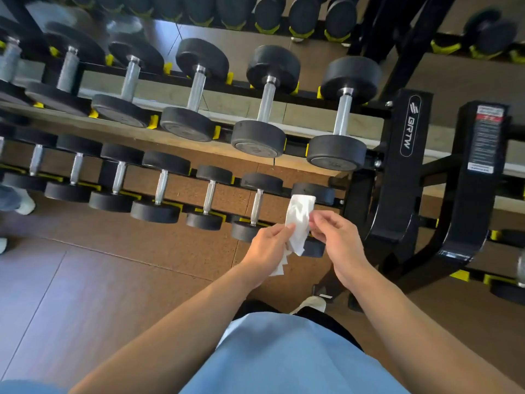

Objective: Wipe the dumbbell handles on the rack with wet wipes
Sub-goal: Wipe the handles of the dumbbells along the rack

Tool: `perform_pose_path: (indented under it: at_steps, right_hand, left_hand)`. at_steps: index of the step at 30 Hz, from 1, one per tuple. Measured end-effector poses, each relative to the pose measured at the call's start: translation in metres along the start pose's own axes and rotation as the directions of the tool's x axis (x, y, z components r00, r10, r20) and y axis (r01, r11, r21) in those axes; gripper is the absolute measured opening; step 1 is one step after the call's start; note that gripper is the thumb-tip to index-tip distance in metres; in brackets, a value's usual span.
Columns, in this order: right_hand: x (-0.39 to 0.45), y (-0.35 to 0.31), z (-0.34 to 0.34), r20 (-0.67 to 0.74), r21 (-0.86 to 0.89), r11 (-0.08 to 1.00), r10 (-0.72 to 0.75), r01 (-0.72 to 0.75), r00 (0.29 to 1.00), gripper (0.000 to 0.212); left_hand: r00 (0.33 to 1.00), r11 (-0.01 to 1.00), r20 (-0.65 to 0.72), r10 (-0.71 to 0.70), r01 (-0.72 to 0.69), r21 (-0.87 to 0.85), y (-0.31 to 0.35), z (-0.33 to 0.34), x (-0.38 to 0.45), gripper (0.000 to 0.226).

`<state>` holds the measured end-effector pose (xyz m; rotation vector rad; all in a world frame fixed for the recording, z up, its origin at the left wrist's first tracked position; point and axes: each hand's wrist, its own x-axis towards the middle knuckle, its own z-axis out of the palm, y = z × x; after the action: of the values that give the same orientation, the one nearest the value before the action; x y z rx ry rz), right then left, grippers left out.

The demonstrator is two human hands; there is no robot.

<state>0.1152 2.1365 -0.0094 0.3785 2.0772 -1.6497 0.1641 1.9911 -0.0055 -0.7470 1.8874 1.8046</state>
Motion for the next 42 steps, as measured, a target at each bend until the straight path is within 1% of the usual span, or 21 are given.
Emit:
perform_pose_path:
  at_steps: [2, 4, 5, 7, 8, 9, 10, 11, 13, 14, 17, 21, 23, 25, 27, 31, 33, 36, 39, 40, 42]
  right_hand:
    - [-0.001, 0.001, 0.0, -0.044, 0.013, 1.0, -0.019, 0.02, 0.999, 0.018]
    - [-0.004, 0.001, 0.001, 0.011, 0.009, 1.0, 0.009, -0.009, 1.0, 0.017]
    - [-0.005, 0.002, 0.003, 0.059, -0.006, 0.999, 0.044, -0.044, 0.997, 0.022]
    - [-0.009, 0.004, 0.006, 0.171, -0.025, 0.99, 0.143, -0.141, 0.975, 0.055]
    - [-0.011, 0.007, 0.008, 0.22, -0.039, 0.985, 0.171, -0.166, 0.96, 0.068]
    - [-0.013, 0.011, 0.009, 0.258, -0.056, 0.985, 0.171, -0.162, 0.951, 0.071]
    - [-0.015, 0.015, 0.01, 0.274, -0.069, 0.988, 0.151, -0.138, 0.95, 0.065]
    - [-0.018, 0.017, 0.011, 0.265, -0.068, 0.991, 0.128, -0.114, 0.956, 0.054]
    - [-0.02, 0.022, 0.013, 0.207, -0.044, 0.997, 0.076, -0.069, 0.975, 0.033]
    - [-0.021, 0.023, 0.014, 0.174, -0.036, 0.998, 0.057, -0.051, 0.983, 0.028]
    - [-0.022, 0.024, 0.018, 0.103, 0.026, 0.998, 0.048, -0.051, 0.994, 0.024]
    - [-0.019, 0.027, 0.024, -0.008, 0.106, 0.99, 0.093, -0.092, 0.996, 0.02]
    - [-0.019, 0.027, 0.025, -0.006, 0.099, 0.993, 0.063, -0.062, 0.998, 0.024]
    - [-0.021, 0.026, 0.025, 0.093, 0.102, 0.994, 0.016, -0.026, 0.996, 0.033]
    - [-0.025, 0.026, 0.024, 0.16, 0.043, 0.999, -0.028, 0.022, 0.987, 0.038]
    - [-0.026, 0.026, 0.028, 0.136, -0.171, 0.979, -0.088, 0.11, 0.987, 0.056]
    - [-0.026, 0.025, 0.032, 0.123, -0.244, 0.96, -0.111, 0.138, 0.986, 0.061]
    - [-0.025, 0.025, 0.04, 0.13, -0.263, 0.951, -0.133, 0.164, 0.983, 0.064]
    - [-0.028, 0.023, 0.046, 0.169, -0.28, 0.939, -0.158, 0.201, 0.973, 0.072]
    - [-0.03, 0.021, 0.048, 0.184, -0.268, 0.942, -0.156, 0.202, 0.97, 0.075]
    - [-0.032, 0.019, 0.05, 0.203, -0.188, 0.966, -0.141, 0.18, 0.969, 0.078]
  left_hand:
    - [1.0, 0.999, -0.012, 0.028, -0.028, 0.03, -0.004, 0.0, -0.001, 0.04]
    - [0.999, 0.997, -0.024, 0.049, -0.047, 0.053, -0.006, 0.0, -0.003, 0.035]
    - [0.998, 0.997, -0.032, 0.061, -0.06, 0.045, -0.007, 0.0, -0.005, 0.032]
    - [0.994, 0.996, -0.063, 0.09, -0.09, 0.014, -0.009, 0.0, -0.006, 0.03]
    - [0.991, 0.995, -0.09, 0.101, -0.101, 0.001, -0.01, -0.001, -0.007, 0.028]
    - [0.987, 0.994, -0.123, 0.108, -0.11, -0.009, -0.011, -0.002, -0.006, 0.025]
    - [0.982, 0.993, -0.152, 0.113, -0.117, -0.014, -0.012, -0.004, -0.005, 0.021]
    - [0.979, 0.993, -0.174, 0.109, -0.114, -0.017, -0.013, -0.006, -0.004, 0.018]
    - [0.979, 0.995, -0.183, 0.087, -0.094, -0.033, -0.015, -0.011, -0.002, 0.015]
    - [0.98, 0.995, -0.178, 0.083, -0.091, -0.039, -0.015, -0.012, -0.002, 0.018]
    - [0.982, 0.994, -0.176, 0.072, -0.085, -0.063, -0.015, -0.018, -0.002, 0.022]
    - [0.98, 0.997, -0.196, 0.038, -0.05, -0.056, -0.016, -0.024, 0.001, 0.015]
    - [0.979, 0.998, -0.202, 0.017, -0.028, -0.056, -0.019, -0.027, 0.005, 0.018]
    - [0.982, 0.995, -0.189, -0.016, -0.003, -0.099, -0.021, -0.03, 0.009, 0.02]
    - [0.986, 0.991, -0.162, -0.042, 0.021, -0.13, -0.022, -0.033, 0.013, 0.021]
    - [0.991, 0.986, -0.061, -0.118, 0.11, -0.129, -0.016, -0.043, 0.016, 0.023]
    - [0.989, 0.983, 0.002, -0.151, 0.15, -0.106, -0.014, -0.049, 0.016, 0.028]
    - [0.987, 0.99, 0.077, -0.138, 0.139, -0.014, -0.015, -0.054, 0.019, 0.044]
    - [0.986, 0.992, 0.106, -0.127, 0.124, 0.033, -0.015, -0.057, 0.022, 0.055]
    - [0.987, 0.992, 0.108, -0.121, 0.118, 0.035, -0.016, -0.058, 0.024, 0.053]
    - [0.99, 0.994, 0.095, -0.104, 0.1, 0.041, -0.016, -0.061, 0.026, 0.041]
